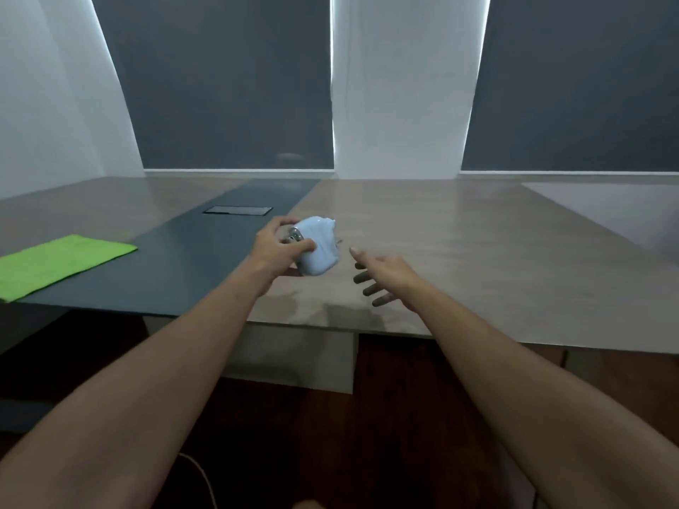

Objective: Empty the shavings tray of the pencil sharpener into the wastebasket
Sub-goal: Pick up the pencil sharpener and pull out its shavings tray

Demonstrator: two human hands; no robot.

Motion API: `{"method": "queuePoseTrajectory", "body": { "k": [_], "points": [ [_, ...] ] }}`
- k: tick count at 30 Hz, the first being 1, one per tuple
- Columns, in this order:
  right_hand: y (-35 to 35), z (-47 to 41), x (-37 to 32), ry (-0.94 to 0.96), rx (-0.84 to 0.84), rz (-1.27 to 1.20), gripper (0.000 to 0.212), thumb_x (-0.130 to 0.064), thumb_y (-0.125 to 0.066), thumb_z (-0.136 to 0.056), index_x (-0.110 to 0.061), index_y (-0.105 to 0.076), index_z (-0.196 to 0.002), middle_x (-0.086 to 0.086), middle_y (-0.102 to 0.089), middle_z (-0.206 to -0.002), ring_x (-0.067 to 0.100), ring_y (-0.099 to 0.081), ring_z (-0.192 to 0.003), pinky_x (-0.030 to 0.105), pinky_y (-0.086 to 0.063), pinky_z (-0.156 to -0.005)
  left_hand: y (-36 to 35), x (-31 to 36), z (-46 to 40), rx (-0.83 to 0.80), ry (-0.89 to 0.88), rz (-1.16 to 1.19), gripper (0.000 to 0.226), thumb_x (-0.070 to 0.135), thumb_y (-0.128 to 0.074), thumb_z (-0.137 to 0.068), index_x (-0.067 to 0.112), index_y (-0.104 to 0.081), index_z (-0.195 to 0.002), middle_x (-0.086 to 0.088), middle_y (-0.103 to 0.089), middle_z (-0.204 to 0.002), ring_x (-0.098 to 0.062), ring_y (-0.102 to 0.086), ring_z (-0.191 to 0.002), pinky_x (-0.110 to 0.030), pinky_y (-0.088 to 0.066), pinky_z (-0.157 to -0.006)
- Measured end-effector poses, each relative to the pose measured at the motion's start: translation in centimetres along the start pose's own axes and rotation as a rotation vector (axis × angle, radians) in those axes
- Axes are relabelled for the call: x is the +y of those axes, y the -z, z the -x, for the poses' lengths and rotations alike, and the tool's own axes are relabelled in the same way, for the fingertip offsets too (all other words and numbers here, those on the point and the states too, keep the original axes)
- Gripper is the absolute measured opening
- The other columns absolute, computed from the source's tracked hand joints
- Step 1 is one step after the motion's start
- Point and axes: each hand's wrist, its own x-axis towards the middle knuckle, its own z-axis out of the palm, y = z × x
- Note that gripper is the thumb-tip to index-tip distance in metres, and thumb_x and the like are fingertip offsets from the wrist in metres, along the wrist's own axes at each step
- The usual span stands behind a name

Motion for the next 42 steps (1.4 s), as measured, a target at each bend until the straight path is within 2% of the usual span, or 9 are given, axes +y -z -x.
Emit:
{"method": "queuePoseTrajectory", "body": {
  "k": [6, 13, 19, 23, 27, 30, 36, 39, 42],
  "points": [
    [3.9, 3.3, 0.8, 0.021, -0.072, -0.305, 0.071, -0.07, -0.06, -0.078, -0.019, -0.063, -0.127, 0.001, -0.067, -0.123, 0.028, -0.068, -0.104, 0.04, -0.06, -0.08, -3.6, 3.5, 2.1, -0.249, -0.03, 0.022, 0.051, 0.003, -0.076, -0.077, 0.019, -0.06, -0.122, -0.019, -0.069, -0.108, -0.033, -0.069, -0.095, -0.048, -0.062, -0.067],
    [8.5, 6.1, 3.0, 0.07, -0.038, -0.476, 0.05, -0.05, -0.077, -0.076, -0.016, -0.071, -0.111, 0.0, -0.068, -0.115, 0.024, -0.068, -0.095, 0.037, -0.058, -0.076, -8.6, 6.3, 4.3, -0.447, -0.074, -0.017, 0.055, 0.002, -0.075, -0.079, 0.019, -0.058, -0.128, -0.027, -0.068, -0.117, -0.038, -0.068, -0.105, -0.05, -0.062, -0.073],
    [11.5, 8.4, 4.6, 0.08, -0.019, -0.609, 0.043, -0.043, -0.078, -0.075, -0.015, -0.071, -0.107, 0.003, -0.068, -0.113, 0.027, -0.066, -0.1, 0.039, -0.058, -0.08, -11.8, 7.1, 5.2, -0.546, -0.084, 0.021, 0.056, 0.0, -0.076, -0.078, 0.019, -0.059, -0.129, -0.027, -0.065, -0.122, -0.041, -0.065, -0.112, -0.059, -0.057, -0.083],
    [13.0, 9.6, 5.4, 0.075, 0.004, -0.638, 0.049, -0.043, -0.08, -0.066, -0.015, -0.071, -0.105, 0.004, -0.068, -0.106, 0.025, -0.063, -0.095, 0.042, -0.057, -0.085, -13.4, 6.9, 5.2, -0.586, -0.068, 0.066, 0.054, 0.001, -0.076, -0.078, 0.022, -0.061, -0.125, -0.024, -0.067, -0.116, -0.043, -0.066, -0.109, -0.056, -0.06, -0.079],
    [13.9, 10.3, 5.8, 0.072, 0.026, -0.635, 0.032, -0.042, -0.072, -0.083, -0.016, -0.069, -0.101, 0.004, -0.068, -0.103, 0.023, -0.064, -0.094, 0.041, -0.057, -0.085, -14.7, 6.7, 5.6, -0.596, -0.037, 0.11, 0.05, 0.01, -0.078, -0.074, 0.024, -0.063, -0.119, -0.021, -0.064, -0.12, -0.043, -0.068, -0.101, -0.054, -0.06, -0.073],
    [14.0, 10.7, 5.9, 0.056, 0.055, -0.658, 0.033, -0.043, -0.068, -0.087, -0.015, -0.068, -0.104, 0.005, -0.067, -0.104, 0.024, -0.063, -0.097, 0.041, -0.057, -0.084, -15.5, 6.7, 5.8, -0.587, -0.027, 0.114, 0.048, 0.012, -0.078, -0.076, 0.024, -0.063, -0.12, -0.02, -0.062, -0.12, -0.04, -0.069, -0.094, -0.051, -0.06, -0.069],
    [13.8, 10.9, 6.6, 0.014, 0.074, -0.671, 0.041, -0.044, -0.075, -0.08, -0.012, -0.067, -0.105, 0.008, -0.065, -0.109, 0.025, -0.062, -0.099, 0.039, -0.059, -0.081, -16.1, 6.8, 6.0, -0.609, -0.002, 0.058, 0.039, 0.013, -0.074, -0.08, 0.025, -0.062, -0.115, -0.019, -0.064, -0.118, -0.038, -0.071, -0.093, -0.045, -0.06, -0.064],
    [13.8, 10.8, 7.0, -0.016, 0.061, -0.718, 0.046, -0.044, -0.076, -0.079, -0.011, -0.067, -0.109, 0.008, -0.065, -0.109, 0.025, -0.063, -0.1, 0.037, -0.058, -0.078, -16.3, 6.5, 5.7, -0.612, 0.015, 0.034, 0.045, 0.018, -0.076, -0.079, 0.021, -0.061, -0.121, -0.02, -0.064, -0.12, -0.042, -0.07, -0.1, -0.049, -0.06, -0.068],
    [13.8, 10.5, 6.9, -0.084, 0.064, -0.816, 0.048, -0.046, -0.078, -0.077, -0.006, -0.068, -0.1, 0.007, -0.064, -0.102, 0.022, -0.063, -0.094, 0.035, -0.058, -0.077, -16.8, 6.2, 5.5, -0.592, 0.043, 0.041, 0.049, 0.024, -0.077, -0.079, 0.014, -0.06, -0.124, -0.022, -0.063, -0.12, -0.043, -0.07, -0.101, -0.049, -0.06, -0.068]
  ]
}}
